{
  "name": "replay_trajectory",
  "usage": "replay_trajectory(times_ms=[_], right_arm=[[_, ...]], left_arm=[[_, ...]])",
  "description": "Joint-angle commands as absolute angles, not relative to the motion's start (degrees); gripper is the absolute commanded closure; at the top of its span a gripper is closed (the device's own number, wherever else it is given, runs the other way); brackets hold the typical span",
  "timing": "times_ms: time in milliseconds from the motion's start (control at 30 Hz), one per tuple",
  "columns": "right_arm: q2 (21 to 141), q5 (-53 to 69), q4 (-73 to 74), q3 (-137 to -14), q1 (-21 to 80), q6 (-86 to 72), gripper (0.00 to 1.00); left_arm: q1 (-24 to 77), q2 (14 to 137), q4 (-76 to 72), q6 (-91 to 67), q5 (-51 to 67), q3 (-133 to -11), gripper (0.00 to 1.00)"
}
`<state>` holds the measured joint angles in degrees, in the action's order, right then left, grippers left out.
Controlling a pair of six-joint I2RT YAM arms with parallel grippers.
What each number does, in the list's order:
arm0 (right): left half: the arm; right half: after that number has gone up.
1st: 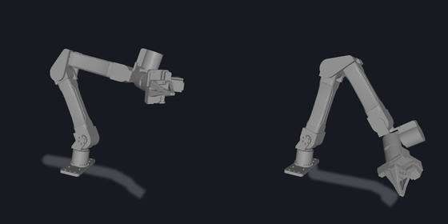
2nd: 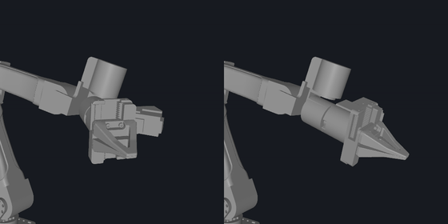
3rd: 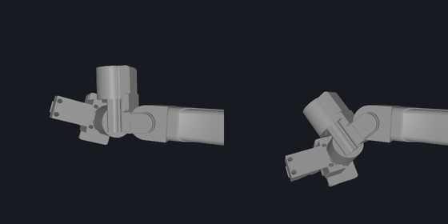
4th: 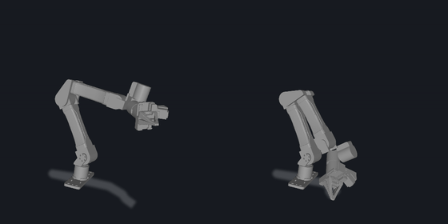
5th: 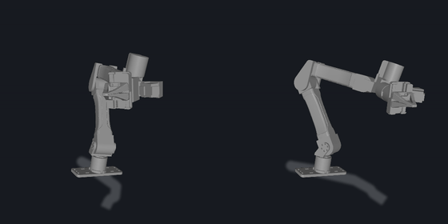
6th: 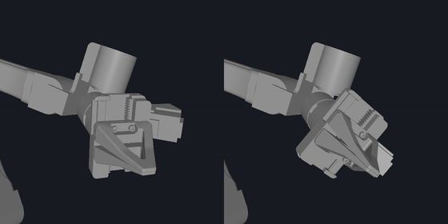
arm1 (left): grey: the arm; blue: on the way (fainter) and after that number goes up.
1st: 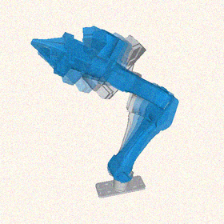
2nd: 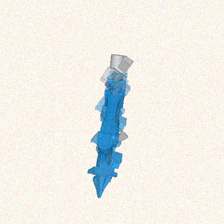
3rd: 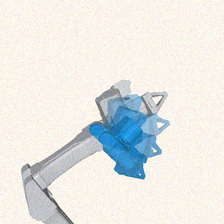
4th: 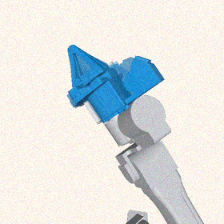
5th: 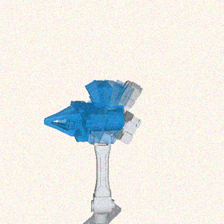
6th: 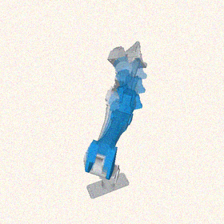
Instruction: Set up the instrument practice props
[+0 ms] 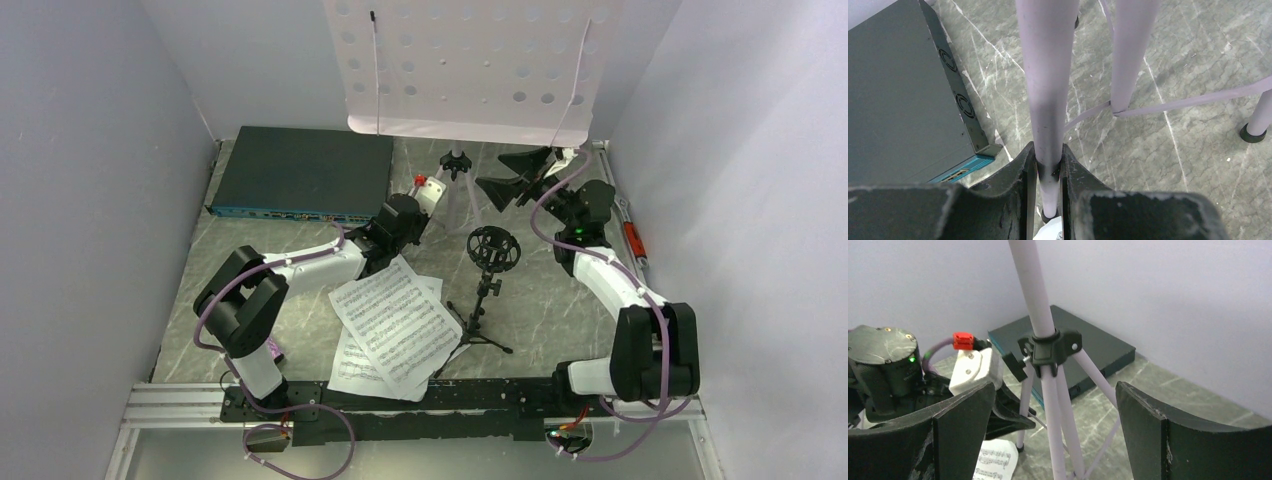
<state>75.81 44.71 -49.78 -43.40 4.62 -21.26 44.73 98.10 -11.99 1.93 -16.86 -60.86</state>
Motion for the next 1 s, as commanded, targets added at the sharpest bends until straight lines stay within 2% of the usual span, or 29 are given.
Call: replay_trajectory(times_ms=[0,633,967], right_arm=[[76.96,49.14,-59.85,-46.94,4.39,-26.19,0.05],[86.18,51.15,-79.12,-50.89,5.27,-43.51,0.07],[85.43,46.46,-65.59,-53.51,5.19,-39.83,0.06]], left_arm=[[46.27,102.07,5.63,1.29,-14.39,-58.49,0.97],[47.02,102.73,5.83,2.13,-14.44,-59.5,0.97],[47.26,102.94,5.46,2.37,-14.55,-59.28,0.97]])
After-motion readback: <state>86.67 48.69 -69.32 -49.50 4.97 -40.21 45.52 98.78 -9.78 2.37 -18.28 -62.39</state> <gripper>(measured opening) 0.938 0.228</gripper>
